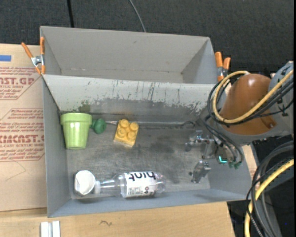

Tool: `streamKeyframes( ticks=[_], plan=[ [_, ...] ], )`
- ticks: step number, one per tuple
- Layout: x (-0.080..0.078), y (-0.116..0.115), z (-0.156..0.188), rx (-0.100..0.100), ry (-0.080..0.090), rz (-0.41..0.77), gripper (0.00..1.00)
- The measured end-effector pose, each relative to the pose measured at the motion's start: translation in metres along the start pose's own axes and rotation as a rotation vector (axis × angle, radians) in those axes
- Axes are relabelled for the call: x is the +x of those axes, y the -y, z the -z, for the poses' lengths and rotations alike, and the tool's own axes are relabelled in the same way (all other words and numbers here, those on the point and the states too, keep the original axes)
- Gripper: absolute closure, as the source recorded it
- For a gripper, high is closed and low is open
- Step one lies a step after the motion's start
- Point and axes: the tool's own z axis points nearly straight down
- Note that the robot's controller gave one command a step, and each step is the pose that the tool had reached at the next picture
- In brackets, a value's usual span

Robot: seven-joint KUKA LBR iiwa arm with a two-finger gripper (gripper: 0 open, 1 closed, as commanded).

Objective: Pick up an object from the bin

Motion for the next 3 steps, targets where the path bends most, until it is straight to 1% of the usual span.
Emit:
streamKeyframes(
  ticks=[1, 2, 3],
  plan=[
    [-0.002, 0.0, 0.004, 0.001, 0.008, 0.001, 0.0],
    [-0.006, -0.03, -0.027, 0.006, 0.016, 0.09, 0.0],
    [0.006, -0.08, -0.026, -0.001, 0.0, 0.12, 0.0]
  ],
)
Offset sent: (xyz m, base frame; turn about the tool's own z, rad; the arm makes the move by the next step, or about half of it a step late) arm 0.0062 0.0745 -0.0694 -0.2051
